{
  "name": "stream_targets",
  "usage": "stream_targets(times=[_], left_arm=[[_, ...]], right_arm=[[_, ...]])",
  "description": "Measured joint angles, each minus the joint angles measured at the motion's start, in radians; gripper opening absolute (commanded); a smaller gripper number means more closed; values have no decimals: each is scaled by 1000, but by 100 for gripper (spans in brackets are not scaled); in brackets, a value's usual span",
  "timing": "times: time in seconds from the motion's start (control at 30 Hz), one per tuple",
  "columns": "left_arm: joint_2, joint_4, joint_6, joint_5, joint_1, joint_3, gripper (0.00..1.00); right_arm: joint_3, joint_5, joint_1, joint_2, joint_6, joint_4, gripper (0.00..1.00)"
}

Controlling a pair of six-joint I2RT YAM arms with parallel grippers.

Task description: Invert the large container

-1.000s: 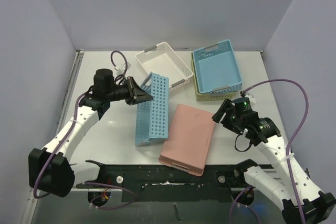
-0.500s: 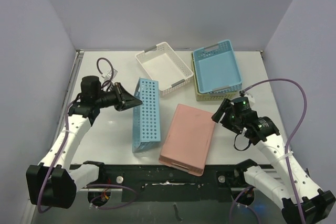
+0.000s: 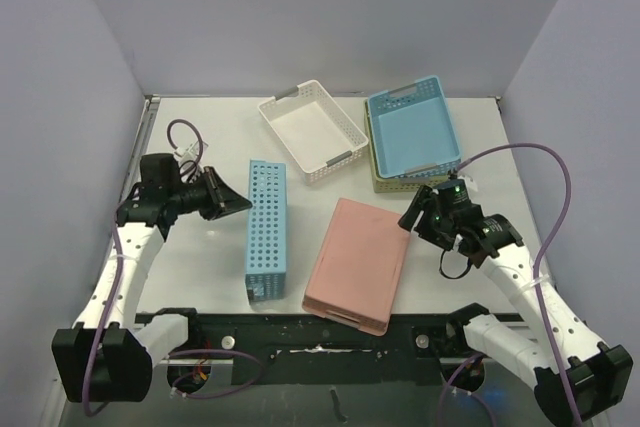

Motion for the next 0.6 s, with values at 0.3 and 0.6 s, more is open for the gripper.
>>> stream_targets(times=[0.3,0.6], left_arm=[[-43,-71,84,-105,51,1,3],[-46,-149,126,-460,58,88,47]], right_arm=[[0,-18,4,0,-3,28,67],[-1,-19,4,28,-3,46,67]])
